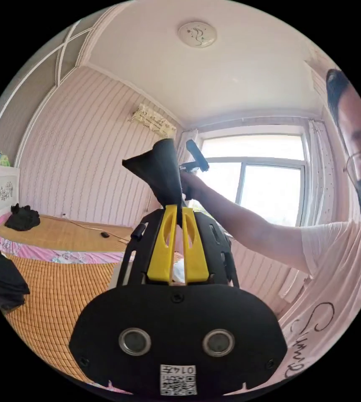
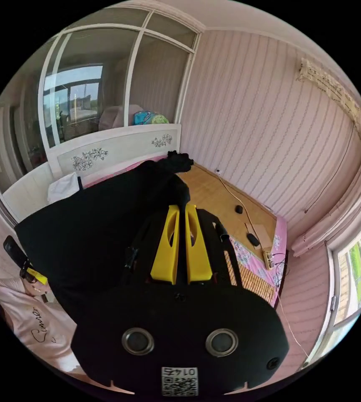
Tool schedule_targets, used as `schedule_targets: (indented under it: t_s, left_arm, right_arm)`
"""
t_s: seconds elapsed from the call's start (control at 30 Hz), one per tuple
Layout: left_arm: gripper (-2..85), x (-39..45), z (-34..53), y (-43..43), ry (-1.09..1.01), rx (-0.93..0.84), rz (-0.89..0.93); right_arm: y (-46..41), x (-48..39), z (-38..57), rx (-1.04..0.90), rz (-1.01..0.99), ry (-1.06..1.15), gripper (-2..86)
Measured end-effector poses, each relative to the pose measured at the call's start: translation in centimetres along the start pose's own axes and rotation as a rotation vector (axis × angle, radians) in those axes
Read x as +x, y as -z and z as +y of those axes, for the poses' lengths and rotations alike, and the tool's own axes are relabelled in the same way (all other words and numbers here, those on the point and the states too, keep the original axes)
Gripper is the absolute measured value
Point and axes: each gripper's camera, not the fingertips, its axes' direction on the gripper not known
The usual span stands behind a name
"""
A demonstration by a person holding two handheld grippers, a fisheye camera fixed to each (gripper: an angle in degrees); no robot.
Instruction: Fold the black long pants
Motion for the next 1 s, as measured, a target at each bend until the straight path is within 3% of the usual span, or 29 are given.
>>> schedule_targets:
  t_s: [0.13,0.23,0.33,0.47,0.6,0.7,0.83,1.0]
  left_arm:
    - [-0.8,-6.9,13.6,2.8,0.309,-0.31,-0.199]
    - [-0.8,-9.9,20.5,4.5,0.533,-0.426,-0.238]
    - [-0.8,-10.5,21.8,5.8,0.506,-0.469,-0.322]
    - [-0.7,-12.6,18.9,9.4,0.526,-0.316,-0.386]
    - [0.0,-14.3,14.3,14.3,0.441,-0.152,-0.614]
    - [2.6,-17.3,14.3,18.0,0.547,-0.132,-0.824]
    - [5.6,-22.8,19.0,21.4,0.736,-0.292,-1.049]
    - [5.7,-25.2,23.2,22.6,0.851,-0.449,-1.118]
  right_arm:
    - [-18.4,-3.3,9.5,-0.242,-0.202,-0.062,1.0]
    - [-27.4,-4.9,15.3,-0.395,-0.331,-0.204,1.1]
    - [-31.3,-6.7,16.0,-0.436,-0.36,-0.215,1.2]
    - [-32.1,-8.8,9.7,-0.355,-0.409,-0.085,1.5]
    - [-34.1,-14.9,-1.5,-0.296,-0.477,0.152,2.6]
    - [-37.9,-20.6,-6.9,-0.305,-0.538,0.189,5.4]
    - [-43.9,-25.5,-5.8,-0.383,-0.596,0.131,9.0]
    - [-45.4,-23.1,4.2,-0.435,-0.541,0.155,8.7]
